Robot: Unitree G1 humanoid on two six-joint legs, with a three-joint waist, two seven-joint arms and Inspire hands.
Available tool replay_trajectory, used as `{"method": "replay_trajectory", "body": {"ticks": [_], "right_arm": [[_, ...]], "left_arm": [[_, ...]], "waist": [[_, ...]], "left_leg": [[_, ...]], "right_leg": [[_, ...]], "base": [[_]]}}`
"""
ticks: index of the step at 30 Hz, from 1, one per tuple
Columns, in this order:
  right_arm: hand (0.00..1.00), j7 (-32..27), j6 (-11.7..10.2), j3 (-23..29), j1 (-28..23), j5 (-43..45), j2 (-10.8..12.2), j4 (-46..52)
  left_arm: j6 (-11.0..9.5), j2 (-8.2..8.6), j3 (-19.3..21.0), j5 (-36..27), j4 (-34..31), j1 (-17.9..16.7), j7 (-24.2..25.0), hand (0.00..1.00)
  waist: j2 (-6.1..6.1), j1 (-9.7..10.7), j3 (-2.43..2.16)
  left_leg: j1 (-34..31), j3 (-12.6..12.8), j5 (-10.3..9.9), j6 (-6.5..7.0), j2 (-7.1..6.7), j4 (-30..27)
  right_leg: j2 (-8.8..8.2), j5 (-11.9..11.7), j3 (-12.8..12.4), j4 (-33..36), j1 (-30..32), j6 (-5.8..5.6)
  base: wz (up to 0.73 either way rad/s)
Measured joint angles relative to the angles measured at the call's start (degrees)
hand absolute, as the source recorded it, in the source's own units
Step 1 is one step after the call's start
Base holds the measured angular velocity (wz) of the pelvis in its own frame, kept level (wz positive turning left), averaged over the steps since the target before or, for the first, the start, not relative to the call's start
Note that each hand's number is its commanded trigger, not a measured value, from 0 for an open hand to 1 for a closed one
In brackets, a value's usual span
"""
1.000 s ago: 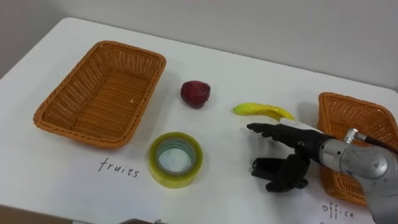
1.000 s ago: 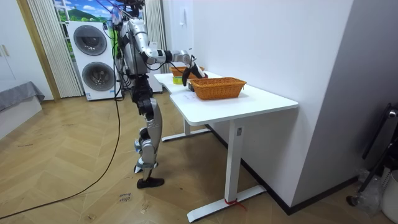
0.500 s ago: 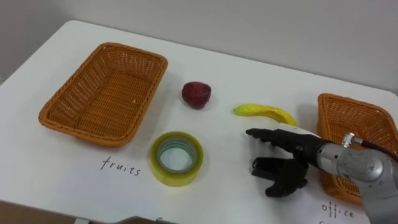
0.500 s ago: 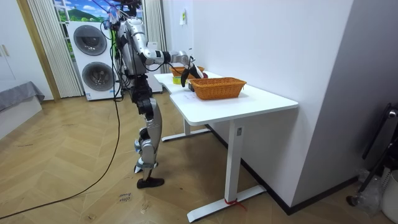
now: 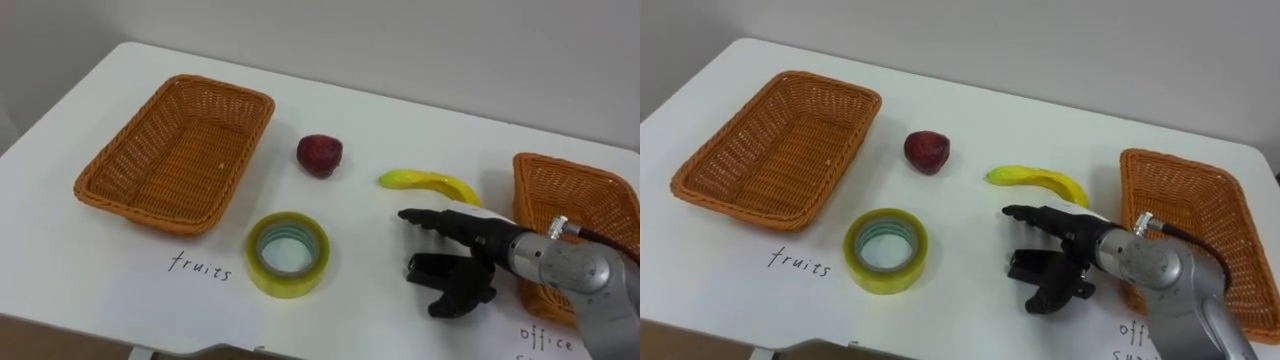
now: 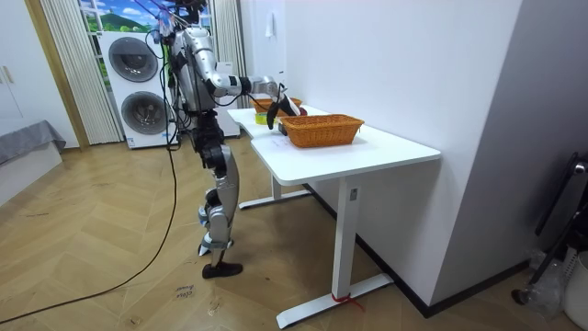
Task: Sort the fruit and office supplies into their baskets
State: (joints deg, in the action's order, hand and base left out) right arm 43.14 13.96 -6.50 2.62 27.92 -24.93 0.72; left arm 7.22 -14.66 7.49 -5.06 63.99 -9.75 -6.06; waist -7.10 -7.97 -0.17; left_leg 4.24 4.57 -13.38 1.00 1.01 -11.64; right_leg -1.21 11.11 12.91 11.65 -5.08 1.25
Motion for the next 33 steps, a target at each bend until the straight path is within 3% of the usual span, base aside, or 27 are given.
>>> {"method": "replay_trajectory", "body": {"ticks": [3,14,33], "right_arm": [[0.0,0.03,-0.05,-0.94,0.01,2.0,0.0,0.12],[0.0,-0.04,1.15,-1.51,0.03,4.13,0.14,0.11],[0.0,2.06,2.48,-1.11,0.65,6.69,0.08,2.37]], "left_arm": [[0.04,0.03,0.19,0.18,0.05,0.04,0.01,0.0],[1.58,-0.04,0.26,0.25,0.17,0.2,0.06,0.0],[1.76,0.01,1.0,1.24,0.16,0.4,0.57,0.0]], "waist": [[-0.34,-0.07,-0.17],[-0.43,-0.26,0.05],[-0.58,0.14,0.31]], "left_leg": [[0.06,-0.02,0.01,0.01,0.0,0.0],[0.34,-0.05,0.11,0.25,-0.3,0.01],[-0.53,-0.03,0.31,0.65,-0.68,0.19]], "right_leg": [[-0.03,0.0,0.08,-0.01,-0.1,0.0],[-0.33,-0.14,0.12,-0.04,-0.41,-0.23],[-0.32,-0.32,-0.02,0.01,0.58,-0.51]], "base": [[0.0],[0.0],[0.0]]}}
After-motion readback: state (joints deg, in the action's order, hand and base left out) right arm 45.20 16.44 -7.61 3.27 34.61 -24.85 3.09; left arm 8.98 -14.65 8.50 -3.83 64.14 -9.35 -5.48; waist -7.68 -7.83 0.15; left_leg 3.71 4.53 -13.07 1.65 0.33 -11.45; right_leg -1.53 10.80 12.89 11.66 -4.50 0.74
